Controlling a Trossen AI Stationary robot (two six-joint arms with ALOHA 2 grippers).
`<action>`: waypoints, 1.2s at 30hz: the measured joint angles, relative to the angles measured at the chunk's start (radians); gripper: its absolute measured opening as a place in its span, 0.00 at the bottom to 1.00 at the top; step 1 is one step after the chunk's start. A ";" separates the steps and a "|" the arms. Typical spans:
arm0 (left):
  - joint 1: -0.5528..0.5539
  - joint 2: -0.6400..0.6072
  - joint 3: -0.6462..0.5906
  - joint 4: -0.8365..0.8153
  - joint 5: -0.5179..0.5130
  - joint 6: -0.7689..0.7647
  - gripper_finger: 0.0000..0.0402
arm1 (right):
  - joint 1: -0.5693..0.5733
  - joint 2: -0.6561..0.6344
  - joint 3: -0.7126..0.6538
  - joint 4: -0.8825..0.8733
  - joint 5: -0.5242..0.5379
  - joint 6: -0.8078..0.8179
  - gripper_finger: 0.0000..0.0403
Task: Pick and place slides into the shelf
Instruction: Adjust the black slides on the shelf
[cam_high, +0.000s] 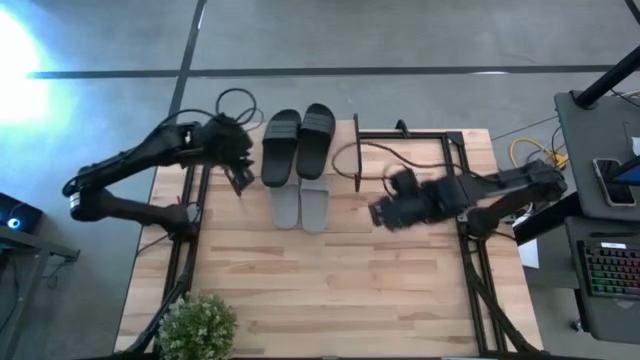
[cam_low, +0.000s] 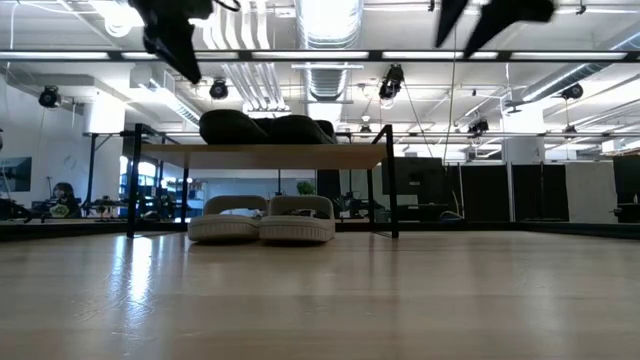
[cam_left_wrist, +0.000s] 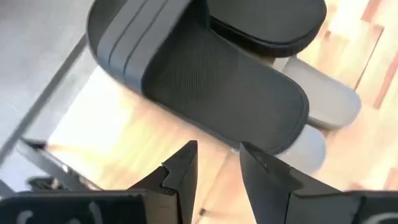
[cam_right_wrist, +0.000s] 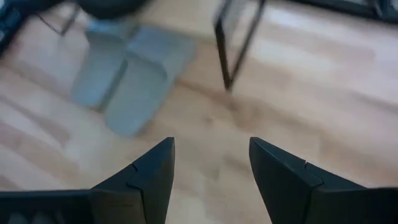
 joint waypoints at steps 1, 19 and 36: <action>0.000 -0.018 -0.012 -0.001 0.000 -0.024 0.26 | -0.045 0.006 -0.002 0.054 -0.008 -0.072 0.49; 0.140 -0.022 -0.150 0.168 -0.066 -0.075 0.26 | -0.725 0.216 0.000 0.606 -0.533 -0.635 0.26; 0.444 0.082 -0.126 0.274 0.272 -0.231 0.26 | -0.808 0.323 0.161 0.563 -0.572 -1.011 0.02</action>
